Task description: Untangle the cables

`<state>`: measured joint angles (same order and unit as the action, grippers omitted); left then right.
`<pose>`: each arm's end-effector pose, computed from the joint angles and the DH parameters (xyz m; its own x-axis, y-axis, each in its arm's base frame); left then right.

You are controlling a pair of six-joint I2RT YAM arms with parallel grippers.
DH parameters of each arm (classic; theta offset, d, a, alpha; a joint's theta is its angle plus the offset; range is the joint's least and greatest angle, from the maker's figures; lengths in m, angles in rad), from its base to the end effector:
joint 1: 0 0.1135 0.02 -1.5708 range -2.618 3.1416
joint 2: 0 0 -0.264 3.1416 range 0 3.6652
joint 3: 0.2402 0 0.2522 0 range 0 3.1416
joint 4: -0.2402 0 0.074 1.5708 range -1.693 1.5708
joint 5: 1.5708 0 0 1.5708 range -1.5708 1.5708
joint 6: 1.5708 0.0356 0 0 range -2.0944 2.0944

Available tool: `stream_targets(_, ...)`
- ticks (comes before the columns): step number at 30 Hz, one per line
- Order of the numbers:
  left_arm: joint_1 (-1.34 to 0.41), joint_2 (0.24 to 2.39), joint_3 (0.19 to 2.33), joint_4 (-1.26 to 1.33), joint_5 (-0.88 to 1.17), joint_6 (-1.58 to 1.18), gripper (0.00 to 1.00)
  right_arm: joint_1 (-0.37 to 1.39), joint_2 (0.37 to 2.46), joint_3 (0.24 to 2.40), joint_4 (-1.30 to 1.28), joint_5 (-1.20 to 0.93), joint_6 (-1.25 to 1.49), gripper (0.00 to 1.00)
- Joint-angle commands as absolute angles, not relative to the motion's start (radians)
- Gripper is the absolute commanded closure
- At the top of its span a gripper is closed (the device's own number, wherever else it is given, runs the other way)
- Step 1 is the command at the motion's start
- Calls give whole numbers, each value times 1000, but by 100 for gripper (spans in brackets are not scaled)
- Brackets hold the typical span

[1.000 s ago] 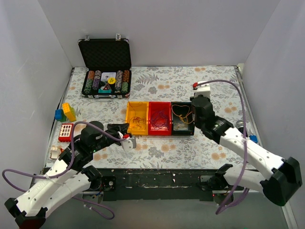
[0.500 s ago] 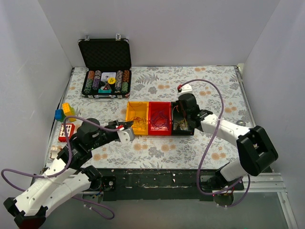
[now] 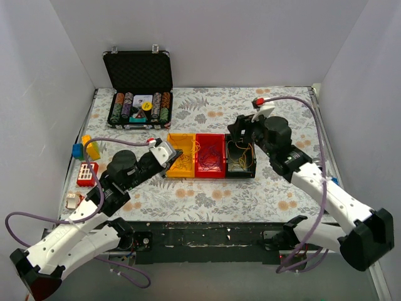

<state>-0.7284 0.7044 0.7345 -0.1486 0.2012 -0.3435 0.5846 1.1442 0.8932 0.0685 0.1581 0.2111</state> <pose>0.1221 -0.1185 0.3389 -0.3526 -0.1277 -0.9270 0.7239 0.5906 -0.3567 0.2285 0.1445 0.3313 -0.2351 0.0925 -0.9675 -0.3749 0.9098 0.1781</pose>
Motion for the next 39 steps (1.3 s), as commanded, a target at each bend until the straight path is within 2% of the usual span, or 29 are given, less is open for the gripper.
stream_targets(1, -724, 718, 707, -46, 133, -511, 100, 586, 1020, 871, 155, -53, 265, 23)
stream_targets(5, -723, 747, 715, -15, 135, -584, 100, 586, 922, 760, 268, -309, 380, 23)
stream_targets(7, -723, 758, 729, -8, 144, -603, 100, 586, 878, 665, 415, -426, 472, 22)
stream_targets(12, -724, 770, 761, -20, 212, -637, 100, 586, 896, 572, 694, -613, 649, 22)
stream_targets(18, -723, 778, 779, -26, 256, -647, 100, 650, 1011, 614, 836, -687, 707, 23)
stream_targets(25, -724, 790, 802, -21, 281, -643, 100, 727, 1109, 689, 822, -646, 676, 32)
stream_targets(27, -723, 793, 807, -23, 285, -640, 100, 739, 1132, 712, 818, -635, 675, 37)
stream_targets(30, -724, 793, 816, -20, 284, -638, 100, 755, 1166, 741, 799, -640, 670, 52)
stream_targets(34, -723, 788, 827, -21, 273, -631, 100, 762, 1174, 742, 784, -615, 667, 84)
stream_targets(36, -724, 781, 833, -20, 246, -615, 100, 762, 1152, 738, 734, -594, 640, 95)
stream_targets(37, -724, 776, 838, -18, 226, -608, 100, 762, 1137, 736, 677, -580, 615, 99)
stream_targets(39, -723, 767, 848, -20, 189, -569, 100, 761, 1094, 724, 580, -534, 563, 99)
